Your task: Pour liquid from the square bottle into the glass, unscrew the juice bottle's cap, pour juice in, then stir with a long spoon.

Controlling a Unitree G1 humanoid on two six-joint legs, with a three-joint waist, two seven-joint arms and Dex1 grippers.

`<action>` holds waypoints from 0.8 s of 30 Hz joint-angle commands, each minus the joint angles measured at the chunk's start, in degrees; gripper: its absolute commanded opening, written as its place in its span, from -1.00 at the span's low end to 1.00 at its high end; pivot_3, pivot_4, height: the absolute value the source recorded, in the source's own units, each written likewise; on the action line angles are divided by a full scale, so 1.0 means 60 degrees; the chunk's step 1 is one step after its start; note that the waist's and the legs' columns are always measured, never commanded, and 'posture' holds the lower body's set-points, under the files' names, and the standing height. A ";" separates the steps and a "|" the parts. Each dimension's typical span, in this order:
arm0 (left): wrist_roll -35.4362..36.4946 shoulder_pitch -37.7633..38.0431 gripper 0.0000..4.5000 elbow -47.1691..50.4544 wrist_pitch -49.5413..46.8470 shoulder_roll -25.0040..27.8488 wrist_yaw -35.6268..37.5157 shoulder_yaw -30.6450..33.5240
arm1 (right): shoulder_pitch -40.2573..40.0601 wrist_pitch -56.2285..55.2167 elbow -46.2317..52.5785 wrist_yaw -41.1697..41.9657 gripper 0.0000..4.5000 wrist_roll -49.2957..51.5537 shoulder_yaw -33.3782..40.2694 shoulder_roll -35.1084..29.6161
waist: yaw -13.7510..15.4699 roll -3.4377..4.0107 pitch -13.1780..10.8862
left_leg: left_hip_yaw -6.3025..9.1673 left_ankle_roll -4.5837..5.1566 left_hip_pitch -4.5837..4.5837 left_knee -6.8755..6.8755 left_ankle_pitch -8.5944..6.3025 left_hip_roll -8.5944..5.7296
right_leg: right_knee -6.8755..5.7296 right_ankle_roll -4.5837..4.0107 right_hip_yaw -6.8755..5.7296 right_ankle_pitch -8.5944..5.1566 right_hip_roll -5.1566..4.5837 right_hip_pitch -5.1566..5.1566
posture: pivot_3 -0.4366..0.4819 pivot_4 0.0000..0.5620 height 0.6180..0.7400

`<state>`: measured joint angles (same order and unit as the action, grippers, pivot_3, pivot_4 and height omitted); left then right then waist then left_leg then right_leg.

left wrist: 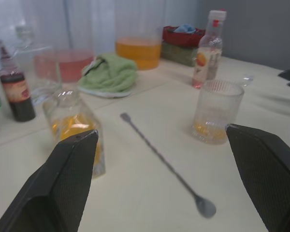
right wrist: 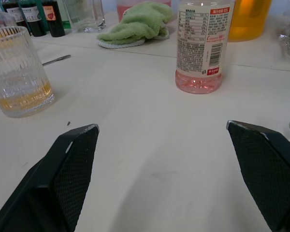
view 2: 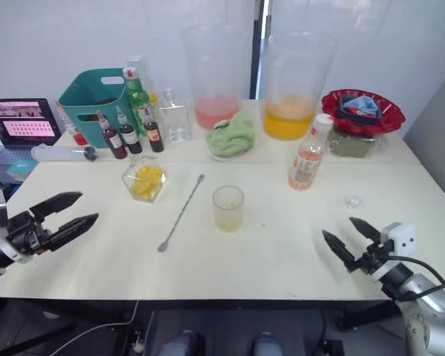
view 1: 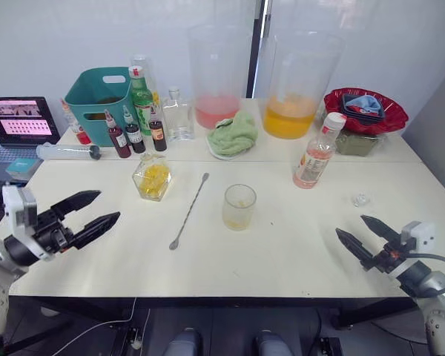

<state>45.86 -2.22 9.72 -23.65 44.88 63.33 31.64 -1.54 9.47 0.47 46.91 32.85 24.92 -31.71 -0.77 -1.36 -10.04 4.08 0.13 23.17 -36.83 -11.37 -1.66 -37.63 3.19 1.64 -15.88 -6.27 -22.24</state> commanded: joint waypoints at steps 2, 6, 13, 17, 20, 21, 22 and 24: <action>0.1311 -0.0724 0.98 0.1950 -0.1000 0.0464 -0.0266 -0.0465 | 0.1275 0.1132 0.0119 -0.0664 1.00 0.0479 0.0031 -0.0287 | -0.0019 0.0009 0.0004 | -0.0009 0.0000 0.0001 0.0000 0.0000 0.0004 | 0.0001 0.0000 0.0022 0.0000 0.0000 -0.0006 | -0.05 -0.47 1.00; 0.1769 -0.0742 0.98 0.2984 -0.1379 0.0769 -0.0471 -0.0444 | 0.3091 0.1595 -0.0677 -0.0708 1.00 0.0257 -0.0412 -0.0643 | -0.0091 0.0034 0.0002 | -0.0026 0.0012 -0.0008 0.0012 -0.0009 0.0014 | -0.0007 0.0000 0.0042 0.0000 0.0020 -0.0014 | -0.05 -0.47 1.00; 0.1924 -0.0147 0.98 0.3960 -0.1428 0.0419 -0.1381 -0.0146 | 0.5963 0.0995 -0.3449 -0.0155 1.00 -0.0670 -0.1175 -0.0987 | -0.0061 0.0034 0.0001 | -0.0139 0.0016 -0.0005 0.0013 -0.0012 0.0023 | 0.0007 0.0000 0.0066 0.0000 0.0028 -0.0019 | -0.05 -0.47 1.00; 0.1944 0.0480 0.98 0.4526 -0.1302 0.0151 -0.1809 0.0064 | 0.7626 0.0281 -0.5593 0.0049 1.00 -0.1319 -0.1523 -0.0945 | -0.0044 0.0032 -0.0001 | -0.0157 0.0018 -0.0003 0.0012 -0.0013 0.0029 | 0.0012 -0.0001 0.0075 0.0001 0.0030 -0.0022 | -0.05 -0.47 1.00; 0.1776 0.0655 0.98 0.4654 -0.1132 0.0015 -0.2003 0.0061 | 0.8667 -0.0563 -0.7303 0.0209 1.00 -0.1903 -0.1804 -0.0839 | -0.0039 0.0031 -0.0001 | -0.0165 0.0017 -0.0003 0.0012 -0.0013 0.0030 | 0.0017 -0.0001 0.0081 0.0001 0.0031 -0.0021 | -0.05 -0.47 1.00; 0.1765 0.0676 0.98 0.4653 -0.1092 -0.0015 -0.2062 0.0062 | 0.8997 -0.0760 -0.7827 0.0328 1.00 -0.1996 -0.1846 -0.0786 | -0.0030 0.0031 -0.0001 | -0.0167 0.0017 -0.0003 0.0012 -0.0013 0.0028 | 0.0017 -0.0001 0.0082 0.0001 0.0031 -0.0022 | -0.05 -0.47 1.00; 0.1806 0.0822 0.98 0.4770 -0.1072 -0.0043 -0.2092 0.0147 | 0.9332 -0.0908 -0.8325 0.0431 1.00 -0.2047 -0.1843 -0.0759 | -0.0039 0.0030 -0.0001 | -0.0167 0.0017 0.0000 0.0012 -0.0013 0.0028 | 0.0019 -0.0001 0.0081 0.0001 0.0031 -0.0022 | -0.05 -0.47 1.00; 0.1859 0.1160 0.98 0.4996 -0.0987 -0.0075 -0.2084 0.0316 | 0.9919 -0.1200 -0.9204 0.0616 1.00 -0.2209 -0.1876 -0.0726 | -0.0070 0.0030 -0.0002 | -0.0169 0.0017 0.0001 0.0012 -0.0013 0.0029 | 0.0024 -0.0001 0.0084 0.0001 0.0032 -0.0022 | -0.05 -0.47 1.00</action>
<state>56.34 4.06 37.21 -30.92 44.56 50.96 31.49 55.44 4.96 -52.20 49.57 20.41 13.17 -35.44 -1.19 -1.18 -10.05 3.04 0.24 23.18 -36.76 -11.46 -1.48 -37.47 3.18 2.17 -15.88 -6.08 -22.39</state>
